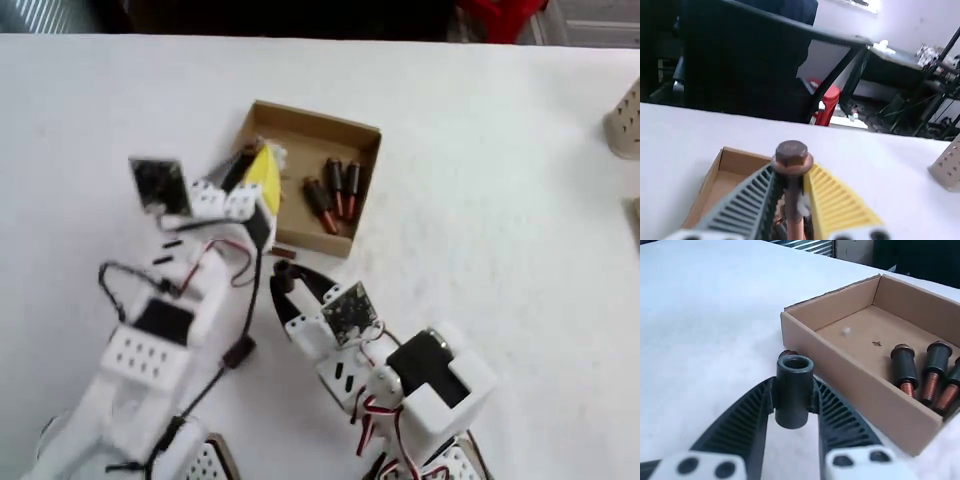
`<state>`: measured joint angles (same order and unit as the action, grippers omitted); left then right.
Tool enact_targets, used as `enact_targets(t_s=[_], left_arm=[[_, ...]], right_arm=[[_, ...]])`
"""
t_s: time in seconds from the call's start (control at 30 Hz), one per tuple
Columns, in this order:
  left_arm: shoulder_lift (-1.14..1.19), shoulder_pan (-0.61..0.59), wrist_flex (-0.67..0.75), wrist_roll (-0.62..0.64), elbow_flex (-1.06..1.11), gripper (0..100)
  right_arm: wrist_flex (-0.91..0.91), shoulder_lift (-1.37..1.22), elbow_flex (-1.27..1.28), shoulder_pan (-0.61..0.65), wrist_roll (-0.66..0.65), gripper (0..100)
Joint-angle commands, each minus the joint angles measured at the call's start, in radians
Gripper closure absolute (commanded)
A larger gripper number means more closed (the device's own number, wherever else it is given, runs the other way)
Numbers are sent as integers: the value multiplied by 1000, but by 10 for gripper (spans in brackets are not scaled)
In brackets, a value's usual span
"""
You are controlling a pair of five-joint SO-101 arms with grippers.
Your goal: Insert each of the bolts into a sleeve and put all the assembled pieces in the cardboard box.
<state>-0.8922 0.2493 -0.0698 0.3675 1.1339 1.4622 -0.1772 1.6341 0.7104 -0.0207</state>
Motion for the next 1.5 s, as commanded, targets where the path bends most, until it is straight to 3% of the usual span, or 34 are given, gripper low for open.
enact_targets(t_s=[0.0, 0.13, 0.2, 0.4, 0.6, 0.83, 1.13, 1.27, 1.47], left_arm=[[157, -2, 32, -31, -120, 977], [82, 61, 35, -241, -21, 977], [10, 87, 64, -279, 32, 978], [-183, 91, 227, -272, 213, 978], [-323, 28, 244, -64, 299, 977], [-443, 8, 15, 17, 302, 977], [-479, 76, -209, 12, 262, 977], [-479, 81, -249, -81, 250, 976], [-481, 113, -249, -78, 245, 976]], right_arm=[[-1, 4, -15, 7, 8, 982], [-1, 4, -15, 7, 8, 982], [-1, 4, -15, 7, 8, 982], [-1, 4, -15, 7, 8, 982], [-1, 4, -15, 7, 8, 982], [-1, 4, -15, 7, 8, 982], [-1, 4, -14, 5, 8, 982], [-1, 4, -14, 5, 8, 982], [-2, 4, -14, 7, 8, 982]])
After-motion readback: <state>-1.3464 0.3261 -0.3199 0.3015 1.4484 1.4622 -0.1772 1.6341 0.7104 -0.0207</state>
